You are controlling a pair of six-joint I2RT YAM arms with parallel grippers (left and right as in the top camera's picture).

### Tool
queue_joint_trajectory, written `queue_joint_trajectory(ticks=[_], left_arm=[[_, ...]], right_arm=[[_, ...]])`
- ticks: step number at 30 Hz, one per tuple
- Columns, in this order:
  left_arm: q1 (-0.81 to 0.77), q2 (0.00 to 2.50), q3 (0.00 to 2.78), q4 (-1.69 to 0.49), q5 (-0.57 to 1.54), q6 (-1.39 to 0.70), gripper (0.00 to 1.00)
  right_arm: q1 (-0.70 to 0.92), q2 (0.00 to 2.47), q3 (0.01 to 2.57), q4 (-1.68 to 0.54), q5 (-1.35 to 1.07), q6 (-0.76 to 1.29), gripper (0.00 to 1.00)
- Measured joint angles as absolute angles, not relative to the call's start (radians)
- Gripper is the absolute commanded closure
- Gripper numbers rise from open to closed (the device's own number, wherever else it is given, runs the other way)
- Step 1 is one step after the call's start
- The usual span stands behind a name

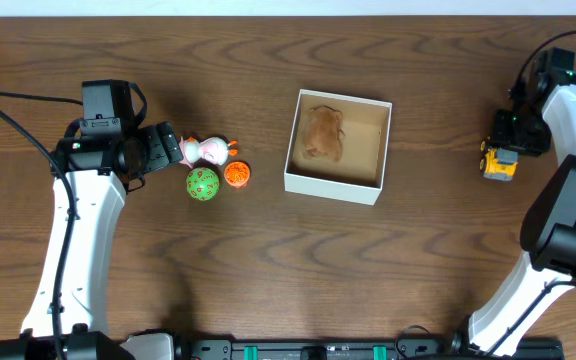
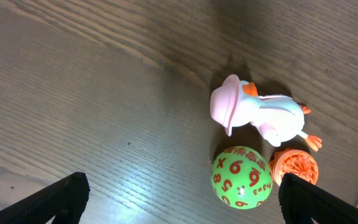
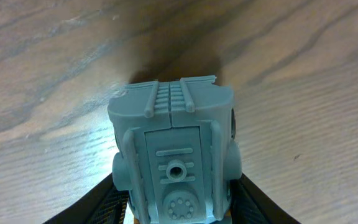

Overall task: Pack container
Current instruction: 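Move the right gripper to the toy truck and grasp it, then carry the truck into the box beside the hamster and release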

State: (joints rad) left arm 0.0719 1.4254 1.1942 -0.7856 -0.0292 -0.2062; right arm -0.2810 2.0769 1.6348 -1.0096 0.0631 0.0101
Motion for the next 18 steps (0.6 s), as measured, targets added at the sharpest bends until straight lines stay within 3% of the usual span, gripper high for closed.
queue_joint_trajectory(ticks=[5, 10, 18], left_arm=[[0.072, 1.425, 1.194, -0.785, -0.029, -0.206, 0.02], [0.072, 1.425, 1.194, -0.785, -0.029, -0.206, 0.02], [0.072, 1.425, 1.194, -0.785, -0.029, -0.206, 0.02]], right_arm=[[-0.181, 1.940, 1.636, -1.028, 0.022, 0.035, 0.93], [0.033, 1.732, 1.665, -0.993, -0.015, 0.017, 0.95], [0.357, 1.658, 1.681, -0.922, -0.054, -0.188, 0.99]])
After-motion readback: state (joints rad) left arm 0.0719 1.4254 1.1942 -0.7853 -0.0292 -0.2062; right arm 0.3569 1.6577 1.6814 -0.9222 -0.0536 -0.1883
